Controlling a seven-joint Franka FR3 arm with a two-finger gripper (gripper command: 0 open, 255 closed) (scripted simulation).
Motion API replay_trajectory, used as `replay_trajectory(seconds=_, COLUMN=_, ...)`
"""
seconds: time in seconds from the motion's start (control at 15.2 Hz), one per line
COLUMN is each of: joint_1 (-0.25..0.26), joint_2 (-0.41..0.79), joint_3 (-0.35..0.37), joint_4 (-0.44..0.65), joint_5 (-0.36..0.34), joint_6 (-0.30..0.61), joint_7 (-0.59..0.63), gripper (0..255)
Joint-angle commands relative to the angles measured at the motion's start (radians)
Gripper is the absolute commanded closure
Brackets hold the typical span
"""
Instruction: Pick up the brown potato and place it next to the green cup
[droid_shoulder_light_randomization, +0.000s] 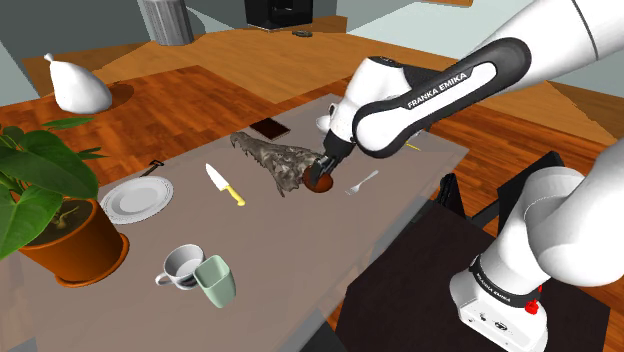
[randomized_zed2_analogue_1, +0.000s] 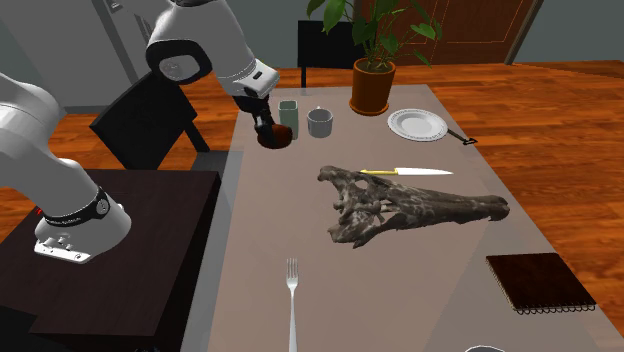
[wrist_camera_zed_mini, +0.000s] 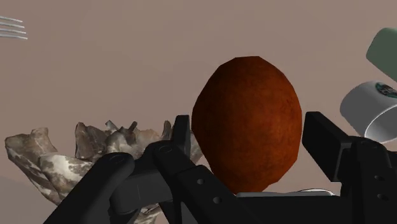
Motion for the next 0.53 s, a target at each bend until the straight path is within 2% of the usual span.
replay_trajectory(seconds=0.0, joint_1=0.013, joint_2=-0.022, joint_3=0.042, joint_4=-0.022, joint_5=-0.013, joint_6=0.008, joint_7=0.069, gripper=255)
replay_trajectory(seconds=0.46, joint_1=0.057, joint_2=-0.035, joint_3=0.209, joint_4=-0.037, joint_5=-0.060, joint_6=0.030, joint_7=0.319, gripper=255)
